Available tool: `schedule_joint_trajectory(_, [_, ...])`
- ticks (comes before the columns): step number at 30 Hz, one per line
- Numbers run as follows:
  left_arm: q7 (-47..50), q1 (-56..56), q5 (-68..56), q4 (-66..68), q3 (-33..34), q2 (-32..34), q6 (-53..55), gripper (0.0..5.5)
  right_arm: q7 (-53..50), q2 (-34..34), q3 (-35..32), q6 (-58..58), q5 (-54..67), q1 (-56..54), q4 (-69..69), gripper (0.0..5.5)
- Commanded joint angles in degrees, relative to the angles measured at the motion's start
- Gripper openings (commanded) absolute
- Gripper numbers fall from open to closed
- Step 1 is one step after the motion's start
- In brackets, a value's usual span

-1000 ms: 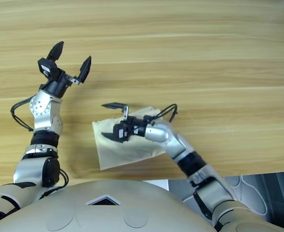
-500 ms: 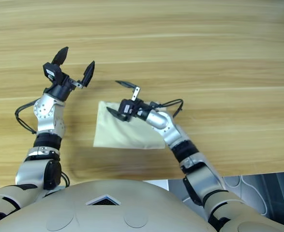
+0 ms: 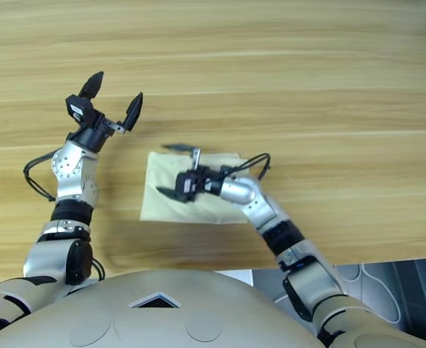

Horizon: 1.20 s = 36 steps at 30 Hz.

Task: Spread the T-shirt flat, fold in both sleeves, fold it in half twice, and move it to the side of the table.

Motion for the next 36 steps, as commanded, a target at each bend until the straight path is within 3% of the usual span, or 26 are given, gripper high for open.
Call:
schedule_joint_trajectory(1, [0.1,-0.9,0.8,0.4,-0.5,0.2,-0.1,5.39,-4.2,-0.6,3.7,1.9,-10.2,-2.2,9.0,5.40])
schedule_joint_trajectory(5, [0.5,-1.2,0.9,0.8,-0.2,0.2,-0.4,5.39,-18.2,-1.3,3.1,8.4,-15.6,-10.2,27.1,5.40])
schedule_joint_trajectory(10, [2.5,2.2,0.6,0.8,1.8,0.8,-2.3,5.39,-39.7,-6.3,-8.8,23.8,-5.4,-22.4,51.5,5.40])
schedule_joint_trajectory(16, [6.6,2.6,1.4,8.2,4.3,1.8,-4.3,5.39,-46.6,-15.9,-20.5,29.9,3.0,-21.1,59.6,5.40])
schedule_joint_trajectory(22, [9.4,1.1,2.4,16.8,5.6,2.1,-6.5,5.39,-47.7,-19.9,-26.5,31.6,4.3,-19.5,60.6,5.40])
schedule_joint_trajectory(28, [14.6,-1.1,4.1,24.0,6.7,3.4,-7.8,5.39,-49.0,-19.4,-30.4,25.9,4.8,-21.0,59.6,5.40])
schedule_joint_trajectory(36, [25.2,-4.3,6.4,31.3,8.5,4.3,-7.1,5.39,-60.2,-18.6,-33.6,-0.7,5.7,-24.8,50.7,5.40])
